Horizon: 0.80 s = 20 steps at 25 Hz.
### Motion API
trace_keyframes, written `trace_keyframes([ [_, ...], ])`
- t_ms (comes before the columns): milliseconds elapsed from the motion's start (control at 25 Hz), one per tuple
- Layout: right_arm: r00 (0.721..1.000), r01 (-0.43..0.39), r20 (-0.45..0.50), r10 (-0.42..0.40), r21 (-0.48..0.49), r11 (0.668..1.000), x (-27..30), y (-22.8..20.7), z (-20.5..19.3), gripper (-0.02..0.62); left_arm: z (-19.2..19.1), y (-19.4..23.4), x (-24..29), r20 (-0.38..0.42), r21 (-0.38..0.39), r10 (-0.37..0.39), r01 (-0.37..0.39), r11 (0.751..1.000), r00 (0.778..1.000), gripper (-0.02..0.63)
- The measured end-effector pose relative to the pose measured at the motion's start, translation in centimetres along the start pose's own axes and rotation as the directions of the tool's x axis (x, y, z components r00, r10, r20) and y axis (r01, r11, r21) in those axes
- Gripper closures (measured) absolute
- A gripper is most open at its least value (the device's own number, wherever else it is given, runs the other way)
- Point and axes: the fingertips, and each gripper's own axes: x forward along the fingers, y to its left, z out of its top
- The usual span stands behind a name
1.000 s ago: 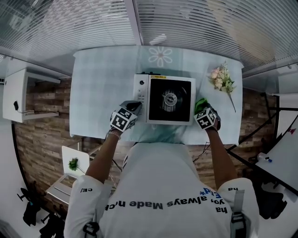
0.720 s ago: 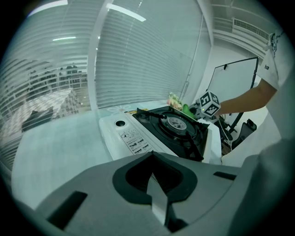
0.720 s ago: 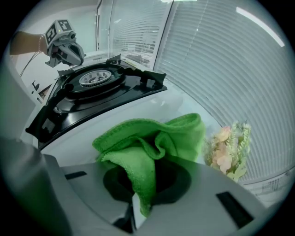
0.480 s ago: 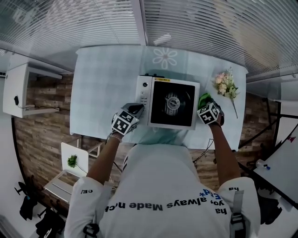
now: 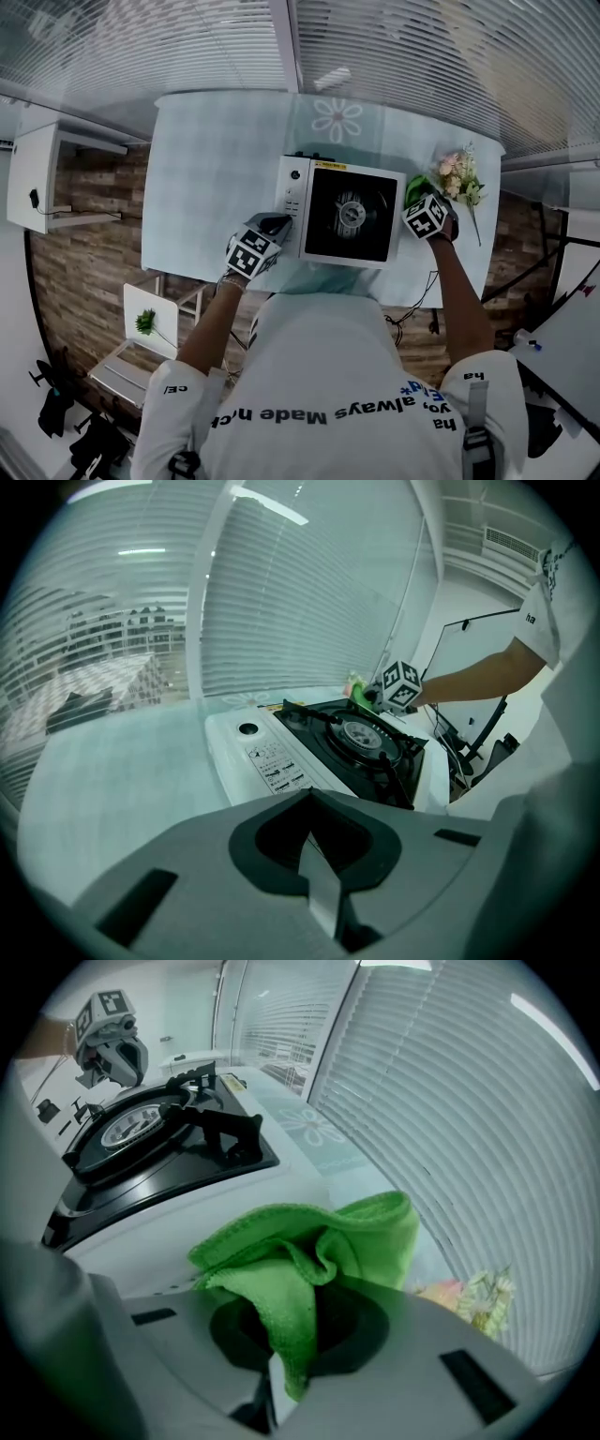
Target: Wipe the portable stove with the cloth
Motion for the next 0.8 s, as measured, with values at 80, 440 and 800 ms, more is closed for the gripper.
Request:
trace_keyframes([
  [80, 1.000, 0.007, 0.000, -0.007, -0.021, 1.000, 0.3, -0.9, 0.5, 0.569, 0.1, 0.0, 0.0, 0.002, -0.005, 0.000, 0.000, 1.000, 1.000, 0.595],
  [440, 1.000, 0.012, -0.003, -0.013, -0.066, 0.998, 1.7, -3.8, 2.3, 0.569, 0.2, 0.0, -0.1, 0.006, -0.026, -0.005, 0.005, 1.000, 1.000, 0.595],
  [800, 0.999, -0.044, 0.005, 0.047, -0.263, 0.964, 2.6, -4.8, 4.3, 0.569, 0.4, 0.1, -0.1, 0.013, -0.041, -0.008, 0.008, 0.999, 1.000, 0.595],
])
